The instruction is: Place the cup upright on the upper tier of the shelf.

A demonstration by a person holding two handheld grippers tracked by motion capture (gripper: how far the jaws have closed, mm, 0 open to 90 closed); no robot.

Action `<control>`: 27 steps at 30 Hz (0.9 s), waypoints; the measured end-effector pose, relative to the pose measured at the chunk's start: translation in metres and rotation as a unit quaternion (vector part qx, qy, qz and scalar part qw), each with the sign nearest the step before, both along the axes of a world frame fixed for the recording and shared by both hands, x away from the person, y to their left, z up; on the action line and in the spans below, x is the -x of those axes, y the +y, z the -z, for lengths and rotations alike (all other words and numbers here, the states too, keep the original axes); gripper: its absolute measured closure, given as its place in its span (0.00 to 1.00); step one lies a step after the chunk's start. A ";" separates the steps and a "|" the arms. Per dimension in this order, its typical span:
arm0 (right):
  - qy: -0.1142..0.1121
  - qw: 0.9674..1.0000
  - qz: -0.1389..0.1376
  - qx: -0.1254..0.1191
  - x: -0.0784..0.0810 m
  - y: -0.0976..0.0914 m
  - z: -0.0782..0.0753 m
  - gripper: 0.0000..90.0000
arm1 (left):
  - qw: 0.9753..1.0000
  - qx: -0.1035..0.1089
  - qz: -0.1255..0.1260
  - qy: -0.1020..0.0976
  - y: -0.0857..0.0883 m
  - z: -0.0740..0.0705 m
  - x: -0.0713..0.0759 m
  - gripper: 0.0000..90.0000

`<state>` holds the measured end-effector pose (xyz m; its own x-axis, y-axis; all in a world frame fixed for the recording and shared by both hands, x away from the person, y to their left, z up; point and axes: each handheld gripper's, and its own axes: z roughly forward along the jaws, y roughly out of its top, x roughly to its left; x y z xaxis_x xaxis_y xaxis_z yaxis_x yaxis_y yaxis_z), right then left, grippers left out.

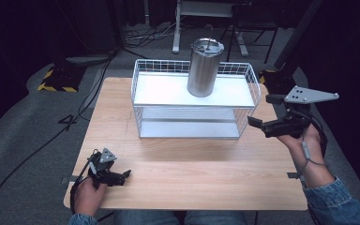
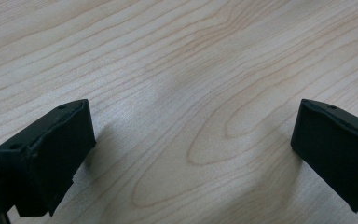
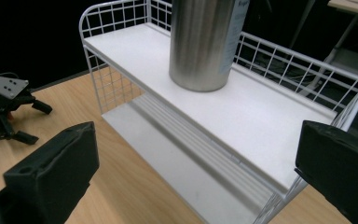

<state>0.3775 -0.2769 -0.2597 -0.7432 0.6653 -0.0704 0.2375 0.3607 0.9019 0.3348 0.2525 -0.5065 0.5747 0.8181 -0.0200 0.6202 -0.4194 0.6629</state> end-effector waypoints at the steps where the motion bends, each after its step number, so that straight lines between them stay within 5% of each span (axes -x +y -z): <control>1: 0.004 1.000 0.001 0.002 0.002 -0.001 0.005 0.00 | 1.000 0.000 0.000 0.000 0.000 0.000 0.000 0.00; 16: 0.049 0.997 0.020 0.048 0.020 -0.014 0.069 0.00 | 1.000 0.000 0.000 0.000 0.000 0.000 0.000 0.00; 27: 0.077 0.995 0.035 0.054 0.024 -0.022 0.117 0.00 | 1.000 -0.001 0.001 0.000 0.000 0.000 0.000 0.00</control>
<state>0.3534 -0.2993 -0.3770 -0.7033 0.7101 -0.0329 0.3981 0.4318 0.8094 0.3348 0.2526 -0.5065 0.5756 0.8175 -0.0187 0.6198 -0.4212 0.6621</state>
